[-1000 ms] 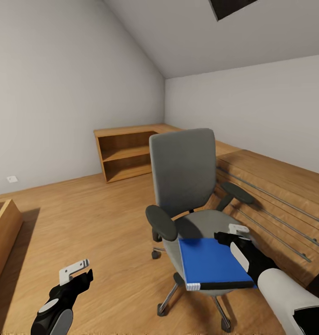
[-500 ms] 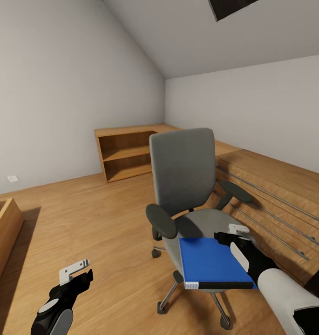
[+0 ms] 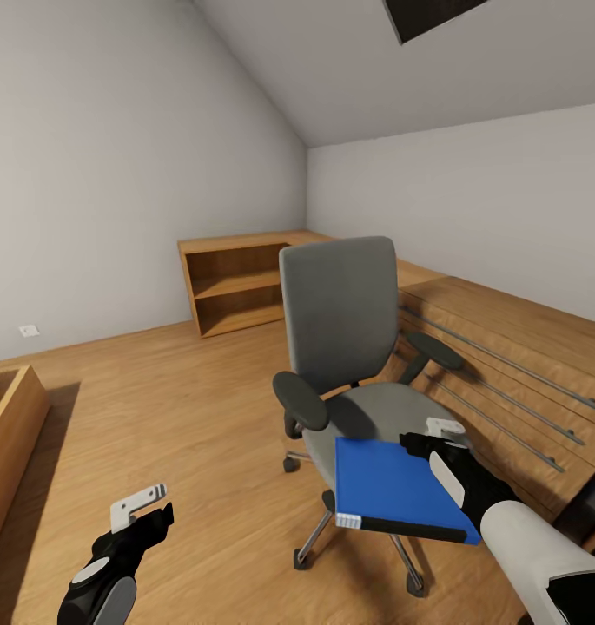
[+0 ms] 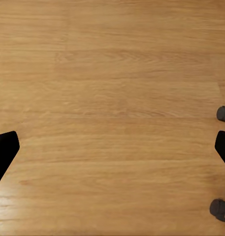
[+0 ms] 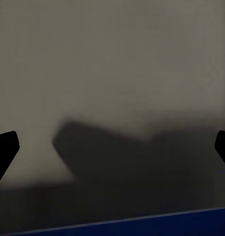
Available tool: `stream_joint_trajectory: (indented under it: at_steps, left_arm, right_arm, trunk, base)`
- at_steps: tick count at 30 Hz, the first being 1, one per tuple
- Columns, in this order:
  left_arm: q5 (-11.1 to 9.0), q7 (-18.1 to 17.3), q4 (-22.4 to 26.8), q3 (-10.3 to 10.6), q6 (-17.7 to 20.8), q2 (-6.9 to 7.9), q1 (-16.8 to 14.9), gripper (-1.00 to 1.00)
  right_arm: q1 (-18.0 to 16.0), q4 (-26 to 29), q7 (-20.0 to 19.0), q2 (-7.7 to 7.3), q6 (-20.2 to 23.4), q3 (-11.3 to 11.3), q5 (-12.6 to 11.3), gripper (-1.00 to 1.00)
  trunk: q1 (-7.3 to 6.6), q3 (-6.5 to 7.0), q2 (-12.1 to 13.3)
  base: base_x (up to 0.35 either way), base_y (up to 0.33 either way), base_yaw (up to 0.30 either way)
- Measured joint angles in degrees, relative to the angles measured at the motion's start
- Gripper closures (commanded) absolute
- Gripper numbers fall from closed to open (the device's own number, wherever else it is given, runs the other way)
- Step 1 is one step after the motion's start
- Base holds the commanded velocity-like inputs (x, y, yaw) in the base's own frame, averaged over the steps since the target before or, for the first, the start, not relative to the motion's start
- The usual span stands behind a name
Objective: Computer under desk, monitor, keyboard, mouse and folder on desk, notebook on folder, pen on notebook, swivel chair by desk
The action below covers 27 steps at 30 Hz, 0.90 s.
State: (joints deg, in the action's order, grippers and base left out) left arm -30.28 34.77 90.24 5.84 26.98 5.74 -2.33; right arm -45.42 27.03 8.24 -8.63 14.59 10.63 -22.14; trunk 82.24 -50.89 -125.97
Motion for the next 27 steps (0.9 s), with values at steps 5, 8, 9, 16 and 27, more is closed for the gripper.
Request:
stream_joint_trajectory:
  at_steps: [5,8,9,16,27]
  left_arm:
    - [0.0,0.0,-0.1,0.0,0.0,0.0,0.0,-1.0]
    - [0.0,-0.01,-0.13,0.0,0.0,0.0,0.0,-1.0]
    - [0.01,-0.01,-0.13,0.0,0.0,0.0,0.0,-1.0]
    - [0.01,-0.01,-0.14,0.0,0.0,0.0,0.0,-1.0]
    - [0.01,0.0,-0.16,0.0,0.0,0.0,0.0,-1.0]
  right_arm:
    - [0.0,0.0,-0.01,0.0,0.0,-0.03,-0.01,-1.0]
    - [0.0,0.0,0.01,0.0,0.0,-0.04,-0.03,-1.0]
    - [0.0,0.0,0.01,0.0,0.0,-0.04,-0.02,-1.0]
    - [-0.01,0.06,-0.02,0.0,0.0,-0.04,-0.01,-1.0]
    - [0.0,0.09,-0.02,0.0,0.0,-0.04,-0.01,-1.0]
  trunk:
    - [0.0,0.0,0.0]
    - [0.0,0.0,0.0]
    - [-0.22,0.17,0.39]
    - [-1.75,1.43,3.19]
    - [-4.17,3.41,7.61]
  base:
    - [-0.006,0.0,0.0]
    - [-0.002,0.0,0.0]
    - [0.0,0.0,0.0]
    - [0.0,0.0,0.0]
    - [0.0,0.0,0.0]
